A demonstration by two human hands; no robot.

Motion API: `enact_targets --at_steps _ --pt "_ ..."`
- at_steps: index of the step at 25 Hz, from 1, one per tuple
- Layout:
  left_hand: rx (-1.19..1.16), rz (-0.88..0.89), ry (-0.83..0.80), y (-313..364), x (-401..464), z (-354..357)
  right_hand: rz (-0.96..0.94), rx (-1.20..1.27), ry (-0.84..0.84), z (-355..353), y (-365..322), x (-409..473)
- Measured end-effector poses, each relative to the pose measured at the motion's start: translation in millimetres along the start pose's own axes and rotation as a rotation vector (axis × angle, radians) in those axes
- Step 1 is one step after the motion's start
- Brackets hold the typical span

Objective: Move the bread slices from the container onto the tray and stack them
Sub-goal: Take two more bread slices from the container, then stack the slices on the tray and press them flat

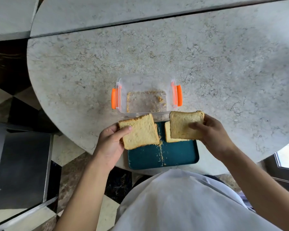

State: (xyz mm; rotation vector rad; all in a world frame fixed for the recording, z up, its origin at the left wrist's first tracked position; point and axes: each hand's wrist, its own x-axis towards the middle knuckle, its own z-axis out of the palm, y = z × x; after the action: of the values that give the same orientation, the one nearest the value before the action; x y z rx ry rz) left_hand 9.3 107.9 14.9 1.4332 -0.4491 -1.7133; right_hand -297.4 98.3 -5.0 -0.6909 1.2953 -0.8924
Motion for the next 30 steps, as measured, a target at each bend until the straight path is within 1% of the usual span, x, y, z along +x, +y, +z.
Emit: enact_targets --at_steps 2,6,10,13,17,21,24,26,30 --pt "0.047 -0.045 0.044 -25 -4 -5 0.066 -0.121 0.013 -4 20 -8" --pt "0.159 -0.144 0.115 -71 0 -12 0.225 -0.392 0.099 0 56 -13" --pt "0.246 -0.205 0.198 -97 13 -17 0.287 -0.454 0.124 3 79 -11" --pt "0.309 -0.221 0.243 -106 20 -19 0.288 -0.514 0.142 2 88 -9" --pt "0.484 -0.173 0.287 -109 25 -20 0.179 -0.804 0.190 -1 89 -13" --pt "0.660 -0.084 0.321 -99 25 -22 0.024 -0.944 0.251 -4 85 -13" --pt "0.730 -0.045 0.315 -91 27 -24 -0.091 -1.023 0.266 3 78 -9" --pt "0.747 -0.032 0.318 -85 30 -22 -0.154 -1.033 0.219 15 71 -2" --pt "0.764 -0.044 0.286 -76 41 -13 -0.178 -1.016 0.020 54 60 18"
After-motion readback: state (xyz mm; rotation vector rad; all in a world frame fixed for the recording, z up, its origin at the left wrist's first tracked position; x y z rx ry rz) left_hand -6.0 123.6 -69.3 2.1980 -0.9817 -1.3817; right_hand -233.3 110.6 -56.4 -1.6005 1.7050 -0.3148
